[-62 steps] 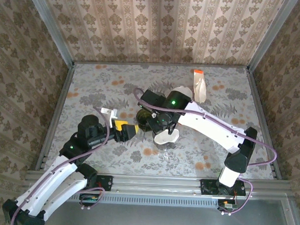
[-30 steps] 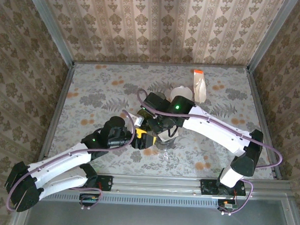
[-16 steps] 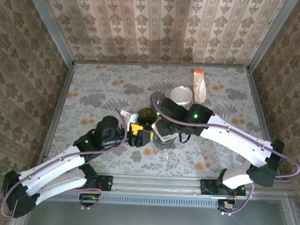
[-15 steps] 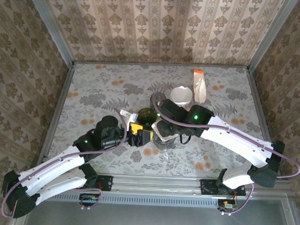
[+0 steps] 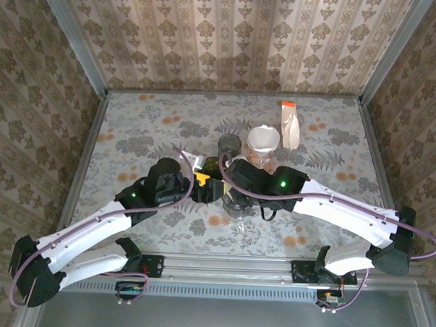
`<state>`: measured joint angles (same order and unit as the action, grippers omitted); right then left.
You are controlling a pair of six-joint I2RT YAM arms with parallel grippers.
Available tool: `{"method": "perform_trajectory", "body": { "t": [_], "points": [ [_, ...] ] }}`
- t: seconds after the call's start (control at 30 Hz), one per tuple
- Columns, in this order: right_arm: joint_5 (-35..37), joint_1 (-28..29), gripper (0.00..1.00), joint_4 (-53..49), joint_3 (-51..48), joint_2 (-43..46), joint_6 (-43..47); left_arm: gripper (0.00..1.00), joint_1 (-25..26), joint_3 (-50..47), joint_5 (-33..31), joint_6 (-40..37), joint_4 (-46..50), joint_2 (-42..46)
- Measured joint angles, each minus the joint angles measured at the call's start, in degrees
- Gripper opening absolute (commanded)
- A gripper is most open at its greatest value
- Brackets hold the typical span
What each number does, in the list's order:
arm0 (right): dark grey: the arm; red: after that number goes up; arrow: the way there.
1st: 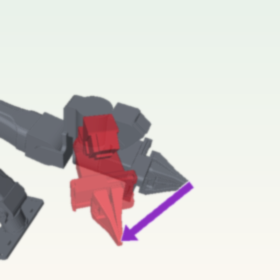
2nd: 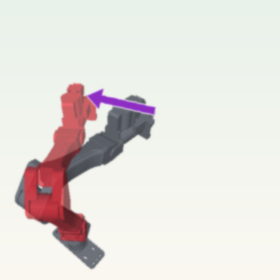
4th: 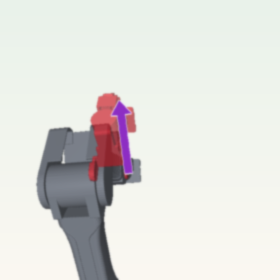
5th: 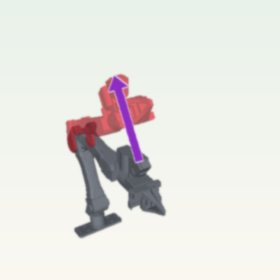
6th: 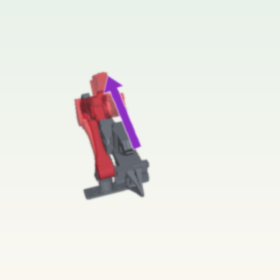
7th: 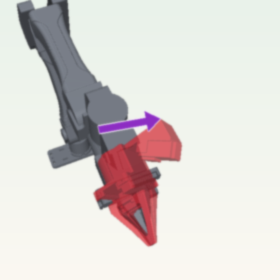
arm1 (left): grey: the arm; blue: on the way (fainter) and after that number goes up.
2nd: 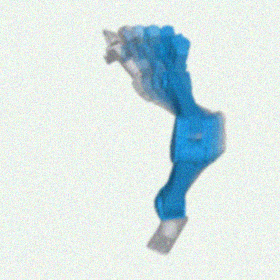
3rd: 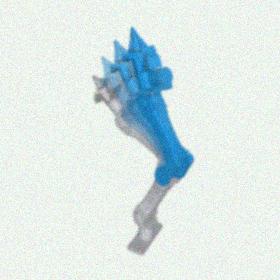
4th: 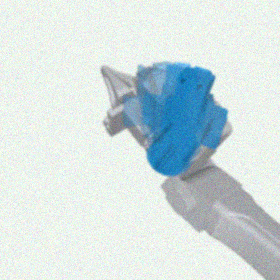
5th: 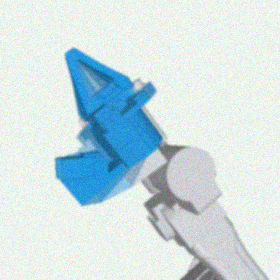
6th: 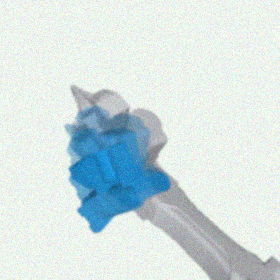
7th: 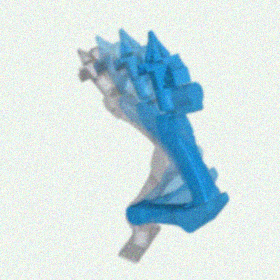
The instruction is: Place the coffee filter in the dripper
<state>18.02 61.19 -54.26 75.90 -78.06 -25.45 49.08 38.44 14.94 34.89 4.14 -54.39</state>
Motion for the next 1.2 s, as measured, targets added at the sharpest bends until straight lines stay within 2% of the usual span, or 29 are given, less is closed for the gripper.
{"method": "perform_trajectory", "body": {
  "t": [0.2, 0.4, 0.6, 0.87, 1.0, 1.13, 1.2],
  "points": [
    [-1.2, 0.4, 0.21, 2.4, -2.1, 0.1, 0.9, 0.74, 0.8, 1.2, 0.0, 0.0, 0.1, -3.2],
    [-4.4, 0.6, 0.19, 4.7, -3.3, 0.7, 1.7, 0.70, 1.2, 1.4, 0.0, 0.0, 0.2, -3.4],
    [-5.9, 0.6, 0.19, 6.1, -3.8, 1.0, 1.7, 0.59, 1.5, 1.4, 0.0, 0.0, 0.3, -3.4],
    [-6.9, 0.6, 0.20, 6.9, -4.4, 1.0, 1.7, 0.58, 2.0, 1.4, 0.0, 0.0, 0.9, -4.2],
    [-6.8, 0.6, 0.28, 7.0, -4.4, 1.6, 1.7, 0.57, 2.0, 1.4, 0.0, 0.0, 2.4, -4.2],
    [-5.6, -0.1, 0.48, 6.9, -4.4, 4.8, 2.3, 0.56, 2.0, 1.4, 0.0, 0.0, 3.7, -4.2],
    [-4.7, -1.7, 0.55, 6.7, -4.4, 7.1, 2.2, 0.56, 2.0, 1.4, 0.0, 0.0, 3.9, -4.2]
  ]
}}
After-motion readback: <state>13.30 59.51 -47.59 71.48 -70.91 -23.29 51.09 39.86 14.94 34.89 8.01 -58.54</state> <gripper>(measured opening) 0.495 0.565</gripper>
